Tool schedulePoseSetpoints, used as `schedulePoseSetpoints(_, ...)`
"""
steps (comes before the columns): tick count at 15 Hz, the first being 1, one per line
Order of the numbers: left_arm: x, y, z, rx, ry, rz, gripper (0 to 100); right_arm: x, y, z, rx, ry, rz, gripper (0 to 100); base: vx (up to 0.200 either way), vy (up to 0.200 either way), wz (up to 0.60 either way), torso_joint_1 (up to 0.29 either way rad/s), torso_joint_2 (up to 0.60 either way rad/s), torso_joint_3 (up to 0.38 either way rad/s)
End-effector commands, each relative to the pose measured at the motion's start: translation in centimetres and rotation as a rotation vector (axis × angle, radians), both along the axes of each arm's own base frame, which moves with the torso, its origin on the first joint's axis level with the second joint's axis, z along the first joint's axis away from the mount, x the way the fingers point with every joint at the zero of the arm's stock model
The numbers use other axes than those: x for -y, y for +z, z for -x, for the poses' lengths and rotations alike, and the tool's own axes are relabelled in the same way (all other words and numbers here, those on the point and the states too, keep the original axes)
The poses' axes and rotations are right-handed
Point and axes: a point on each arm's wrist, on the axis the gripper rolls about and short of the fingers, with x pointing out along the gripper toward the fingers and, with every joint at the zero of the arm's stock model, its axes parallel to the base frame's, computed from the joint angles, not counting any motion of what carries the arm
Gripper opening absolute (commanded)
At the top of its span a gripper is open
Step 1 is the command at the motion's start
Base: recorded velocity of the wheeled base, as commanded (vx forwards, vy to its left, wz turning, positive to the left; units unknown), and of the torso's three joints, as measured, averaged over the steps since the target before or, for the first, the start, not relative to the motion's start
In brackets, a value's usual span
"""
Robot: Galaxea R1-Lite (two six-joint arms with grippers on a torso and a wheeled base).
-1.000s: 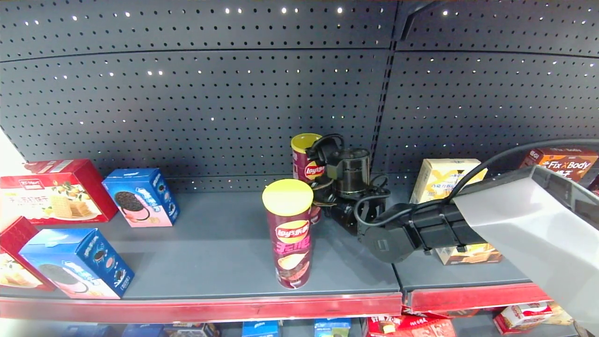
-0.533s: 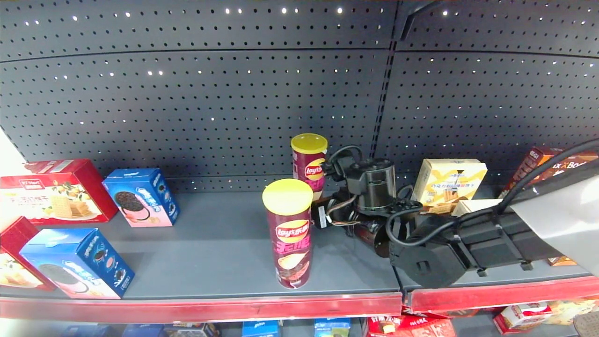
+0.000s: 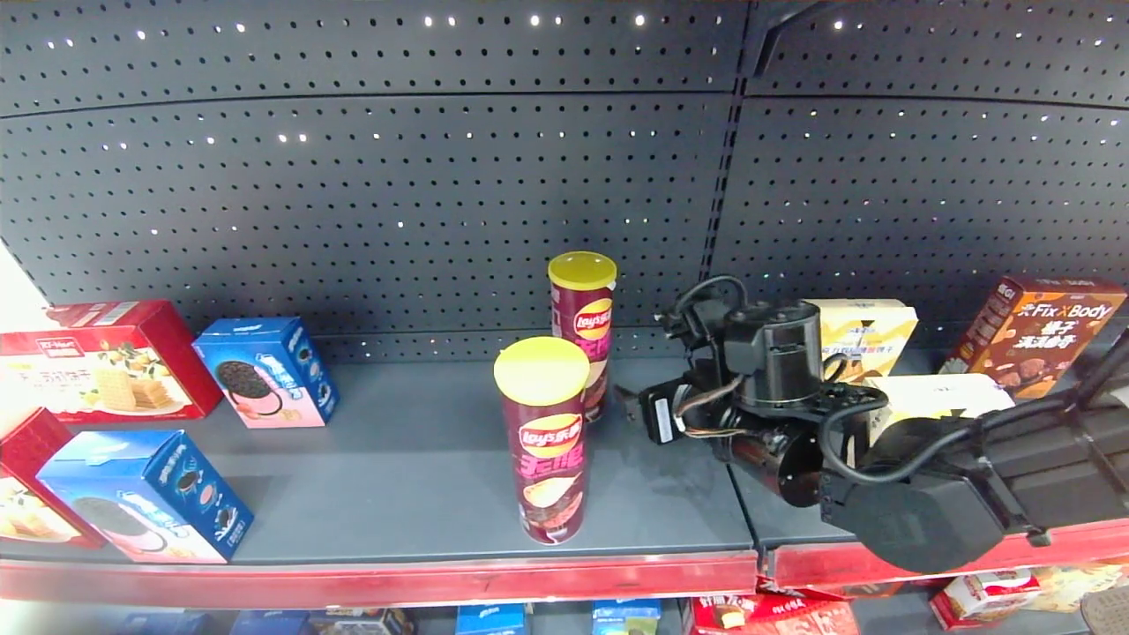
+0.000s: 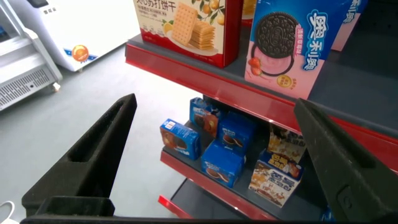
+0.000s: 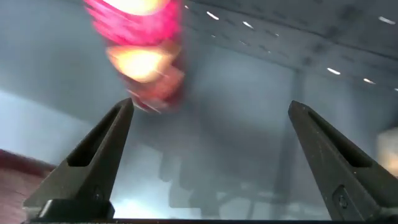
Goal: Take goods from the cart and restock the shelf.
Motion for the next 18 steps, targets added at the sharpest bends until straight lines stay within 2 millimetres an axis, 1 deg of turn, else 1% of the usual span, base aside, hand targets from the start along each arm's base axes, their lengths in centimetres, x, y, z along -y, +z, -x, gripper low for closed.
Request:
schedulePoseSetpoints(1,0.0,0.0,0.0,-0.001,0.000,0.002,100,2.6,0.6,0.0,0.007,-0.054,0.013,100,0.000,0.000,0.00,0.000,0.00,0.000)
schedulePoseSetpoints(3,0.0,0.0,0.0,0.000,0.002,0.001,100,3.5,0.7,-1.3,0.018,-0.116,0.003,100,0.000,0.000,0.00,0.000,0.00,0.000)
schedulePoseSetpoints(5,0.0,0.0,0.0,0.000,0.000,0.001,100,3.4,1.4,-1.9,0.036,-0.138,-0.026,100,0.000,0.000,0.00,0.000,0.00,0.000)
schedulePoseSetpoints(7,0.0,0.0,0.0,-0.001,0.002,0.002,100,3.6,3.2,-1.6,0.082,-0.138,-0.056,100,0.000,0.000,0.00,0.000,0.00,0.000)
schedulePoseSetpoints(8,0.0,0.0,0.0,-0.001,0.002,0.002,100,4.2,5.1,-0.8,0.126,-0.136,-0.079,100,0.000,0.000,0.00,0.000,0.00,0.000)
schedulePoseSetpoints(9,0.0,0.0,0.0,0.000,0.000,0.001,100,5.2,7.4,0.3,0.182,-0.131,-0.095,100,0.000,0.000,0.00,0.000,0.00,0.000)
schedulePoseSetpoints(10,0.0,0.0,0.0,0.000,0.002,0.001,100,6.1,8.6,1.1,0.209,-0.134,-0.097,100,0.000,0.000,0.00,0.000,0.00,0.000)
schedulePoseSetpoints(11,0.0,0.0,0.0,0.000,0.000,0.001,100,7.5,10.6,2.8,0.235,-0.139,-0.101,100,0.000,0.000,0.00,0.000,0.00,0.000)
schedulePoseSetpoints(13,0.0,0.0,0.0,0.000,0.000,0.001,100,9.9,13.6,6.4,0.265,-0.138,-0.125,100,0.000,0.000,0.00,0.000,0.00,0.000)
schedulePoseSetpoints(14,0.0,0.0,0.0,0.000,0.002,0.001,100,11.4,14.6,7.8,0.279,-0.159,-0.133,100,0.000,0.000,0.00,0.000,0.00,0.000)
schedulePoseSetpoints(15,0.0,0.0,0.0,0.000,0.002,0.001,100,12.3,15.1,8.4,0.291,-0.179,-0.139,100,0.000,0.000,0.00,0.000,0.00,0.000)
schedulePoseSetpoints(16,0.0,0.0,0.0,-0.001,0.002,0.002,100,15.1,16.0,10.4,0.330,-0.238,-0.154,100,0.000,0.000,0.00,0.000,0.00,0.000)
schedulePoseSetpoints(17,0.0,0.0,0.0,0.000,0.002,0.001,100,16.8,16.1,11.8,0.341,-0.278,-0.166,100,0.000,0.000,0.00,0.000,0.00,0.000)
schedulePoseSetpoints(18,0.0,0.0,0.0,-0.001,0.000,0.002,100,18.5,15.8,13.7,0.344,-0.325,-0.178,100,0.000,0.000,0.00,0.000,0.00,0.000)
